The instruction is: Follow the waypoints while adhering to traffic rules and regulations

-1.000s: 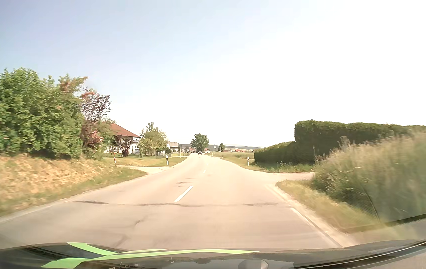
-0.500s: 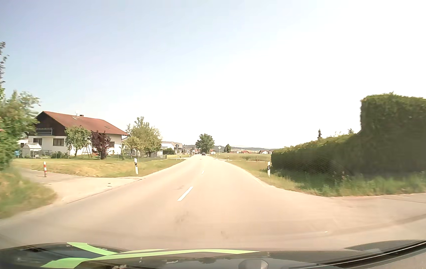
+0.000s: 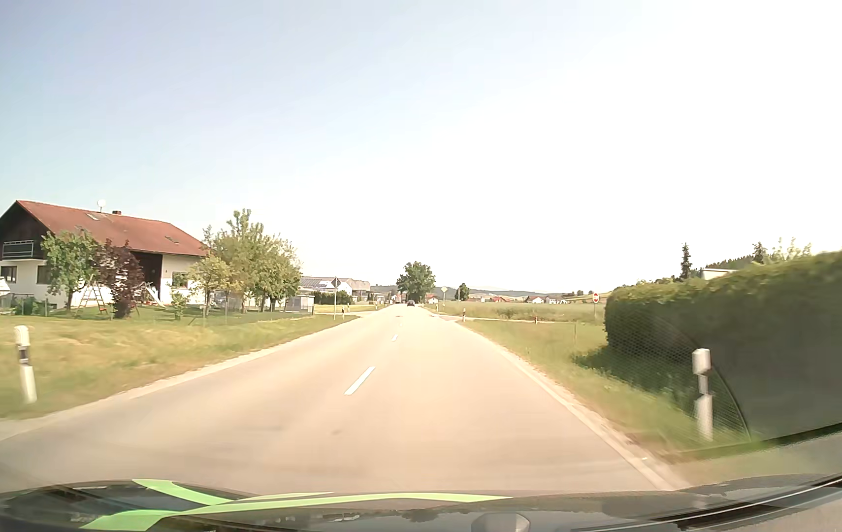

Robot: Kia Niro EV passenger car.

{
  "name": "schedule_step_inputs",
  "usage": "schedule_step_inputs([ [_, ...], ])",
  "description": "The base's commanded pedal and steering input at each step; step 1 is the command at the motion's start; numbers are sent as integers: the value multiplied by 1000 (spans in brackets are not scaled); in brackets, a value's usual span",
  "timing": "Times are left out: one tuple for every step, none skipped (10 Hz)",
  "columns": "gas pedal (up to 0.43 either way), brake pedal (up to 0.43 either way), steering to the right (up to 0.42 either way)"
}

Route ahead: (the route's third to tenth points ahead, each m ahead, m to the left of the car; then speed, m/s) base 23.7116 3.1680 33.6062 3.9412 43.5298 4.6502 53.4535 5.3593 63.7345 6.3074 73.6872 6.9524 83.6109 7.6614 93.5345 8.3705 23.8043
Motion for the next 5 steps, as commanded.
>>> schedule_step_inputs([
  [118,0,-12],
  [118,0,-12],
  [118,0,-12],
  [130,0,-12],
  [130,0,-14],
])
